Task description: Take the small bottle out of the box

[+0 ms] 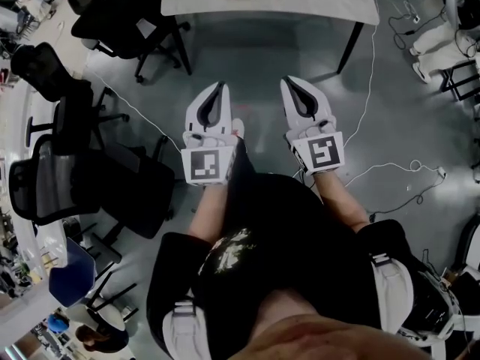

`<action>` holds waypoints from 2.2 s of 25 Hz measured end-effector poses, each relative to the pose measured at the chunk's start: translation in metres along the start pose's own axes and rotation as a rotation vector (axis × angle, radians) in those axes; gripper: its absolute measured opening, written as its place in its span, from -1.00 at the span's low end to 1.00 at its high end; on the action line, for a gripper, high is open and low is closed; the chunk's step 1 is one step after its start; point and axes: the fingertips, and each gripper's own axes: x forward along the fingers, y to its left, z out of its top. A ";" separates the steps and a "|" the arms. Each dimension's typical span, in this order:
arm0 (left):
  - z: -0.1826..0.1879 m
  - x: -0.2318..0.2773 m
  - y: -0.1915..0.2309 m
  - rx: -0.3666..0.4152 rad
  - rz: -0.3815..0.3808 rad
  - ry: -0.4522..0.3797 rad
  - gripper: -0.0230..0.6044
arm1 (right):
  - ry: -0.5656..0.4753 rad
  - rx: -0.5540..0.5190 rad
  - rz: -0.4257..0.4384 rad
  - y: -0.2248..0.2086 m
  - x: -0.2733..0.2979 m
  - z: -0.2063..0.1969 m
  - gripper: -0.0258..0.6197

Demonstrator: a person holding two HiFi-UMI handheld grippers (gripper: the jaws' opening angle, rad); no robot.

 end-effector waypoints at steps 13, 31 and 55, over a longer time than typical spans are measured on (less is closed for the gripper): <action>0.012 0.100 0.051 -0.002 -0.085 0.008 -0.88 | 0.030 0.005 -0.075 -0.051 0.088 0.002 -0.93; 0.004 0.199 0.172 -0.025 -0.224 -0.034 -0.88 | 0.039 -0.040 -0.189 -0.057 0.227 0.006 -0.93; -0.017 0.221 0.217 -0.005 -0.266 -0.065 -0.88 | 0.057 -0.085 -0.216 -0.040 0.285 -0.012 -0.93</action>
